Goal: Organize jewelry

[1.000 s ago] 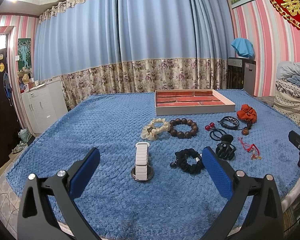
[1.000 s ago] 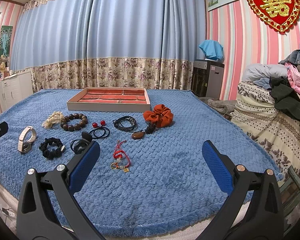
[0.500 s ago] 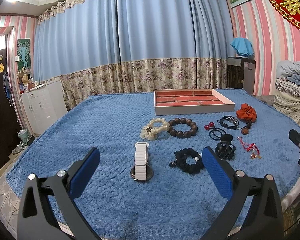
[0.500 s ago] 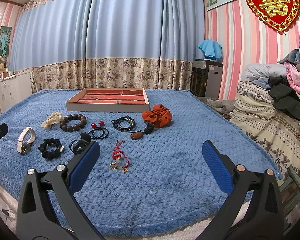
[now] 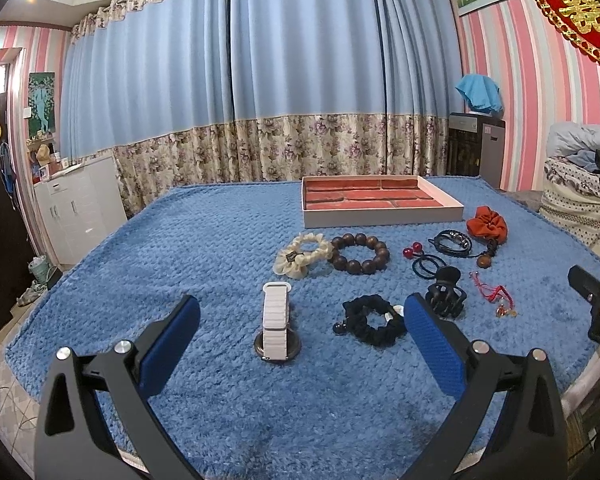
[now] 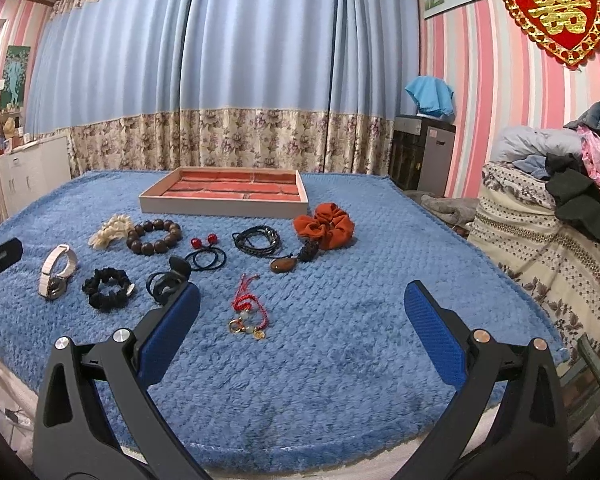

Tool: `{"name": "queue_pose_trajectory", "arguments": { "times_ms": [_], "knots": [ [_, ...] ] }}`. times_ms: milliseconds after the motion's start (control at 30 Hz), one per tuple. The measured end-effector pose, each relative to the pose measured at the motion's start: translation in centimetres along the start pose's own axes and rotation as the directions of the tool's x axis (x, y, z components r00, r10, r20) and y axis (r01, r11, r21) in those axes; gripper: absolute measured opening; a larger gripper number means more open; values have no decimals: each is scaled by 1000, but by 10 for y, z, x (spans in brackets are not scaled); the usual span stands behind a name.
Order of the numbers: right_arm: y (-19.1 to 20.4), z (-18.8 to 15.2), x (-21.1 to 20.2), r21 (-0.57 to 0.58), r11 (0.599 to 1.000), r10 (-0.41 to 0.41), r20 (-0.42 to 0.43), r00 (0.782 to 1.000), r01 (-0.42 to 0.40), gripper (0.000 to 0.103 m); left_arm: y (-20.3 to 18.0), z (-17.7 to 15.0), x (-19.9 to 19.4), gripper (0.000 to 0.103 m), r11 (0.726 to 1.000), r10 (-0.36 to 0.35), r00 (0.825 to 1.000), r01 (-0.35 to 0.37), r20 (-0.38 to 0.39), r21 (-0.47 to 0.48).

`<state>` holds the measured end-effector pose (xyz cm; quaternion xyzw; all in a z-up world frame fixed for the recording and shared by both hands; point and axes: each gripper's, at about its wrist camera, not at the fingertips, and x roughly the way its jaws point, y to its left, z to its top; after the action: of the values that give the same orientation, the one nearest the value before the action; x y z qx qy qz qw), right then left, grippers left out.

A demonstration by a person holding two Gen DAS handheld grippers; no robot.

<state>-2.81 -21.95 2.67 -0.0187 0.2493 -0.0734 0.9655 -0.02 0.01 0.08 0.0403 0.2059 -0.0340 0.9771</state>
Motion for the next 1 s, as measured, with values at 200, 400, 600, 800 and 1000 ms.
{"name": "queue_pose_trajectory", "arguments": {
  "times_ms": [200, 400, 600, 800, 1000],
  "knots": [
    [6, 0, 5, -12, 1000, 14, -15, 1000, -14, 99, 1, 1, 2, 99, 1000, 2, 1000, -2, -4, 0],
    [8, -1, 7, -19, 1000, 11, -20, 1000, -11, 99, 2, 3, 5, 99, 1000, 4, 1000, -4, -10, 2],
    [6, 4, 13, -9, 1000, 23, -33, 999, -24, 99, 4, 4, 13, 99, 1000, -5, 1000, 5, -29, 1],
    [9, 14, 12, -33, 999, 20, 1, 1000, -20, 99, 7, 10, 17, 99, 1000, 5, 1000, -5, -28, 3],
    [10, 30, 24, -30, 999, 18, -5, 1000, -18, 99, 11, 24, 25, 99, 1000, -10, 999, 11, -31, 11]
  ]
}}
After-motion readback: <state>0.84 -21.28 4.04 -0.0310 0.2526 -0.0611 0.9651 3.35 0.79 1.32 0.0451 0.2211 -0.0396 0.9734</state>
